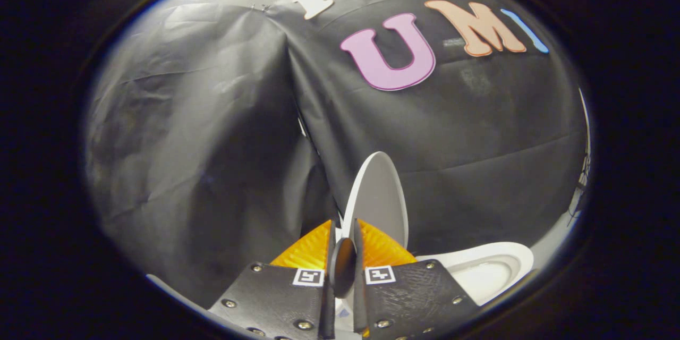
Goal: Open the toilet lid.
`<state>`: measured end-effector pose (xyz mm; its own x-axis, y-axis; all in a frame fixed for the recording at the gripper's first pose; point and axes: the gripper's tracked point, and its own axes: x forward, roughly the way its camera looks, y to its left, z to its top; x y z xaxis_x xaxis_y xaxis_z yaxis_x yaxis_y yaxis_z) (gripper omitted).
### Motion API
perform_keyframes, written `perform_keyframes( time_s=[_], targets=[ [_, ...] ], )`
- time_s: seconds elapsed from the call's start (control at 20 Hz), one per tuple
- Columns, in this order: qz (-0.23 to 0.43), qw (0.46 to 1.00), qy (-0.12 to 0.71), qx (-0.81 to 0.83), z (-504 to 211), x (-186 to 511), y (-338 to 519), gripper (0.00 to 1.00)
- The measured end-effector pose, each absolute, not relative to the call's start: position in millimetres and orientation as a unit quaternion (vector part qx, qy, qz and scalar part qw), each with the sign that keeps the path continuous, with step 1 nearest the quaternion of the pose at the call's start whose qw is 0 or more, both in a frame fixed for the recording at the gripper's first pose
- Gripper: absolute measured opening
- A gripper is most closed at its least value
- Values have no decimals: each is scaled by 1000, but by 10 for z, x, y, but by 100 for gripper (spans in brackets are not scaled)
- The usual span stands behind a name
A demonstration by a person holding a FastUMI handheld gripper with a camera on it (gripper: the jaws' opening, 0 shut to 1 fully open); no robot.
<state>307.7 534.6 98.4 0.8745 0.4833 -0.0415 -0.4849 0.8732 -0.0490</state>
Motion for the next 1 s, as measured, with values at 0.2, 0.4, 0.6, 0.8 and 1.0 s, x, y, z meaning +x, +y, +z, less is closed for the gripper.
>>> perform_keyframes(
  time_s=[0.2,0.4,0.6,0.8,1.0],
  targets=[
    [270,960,20,-64,881,3029,5617,19],
    [285,954,35,-84,769,3014,5838,21],
    [285,953,38,-98,713,3026,5960,27],
    [289,947,63,-124,587,3027,6041,35],
    [283,947,69,-136,592,3012,6056,43]
  ],
)
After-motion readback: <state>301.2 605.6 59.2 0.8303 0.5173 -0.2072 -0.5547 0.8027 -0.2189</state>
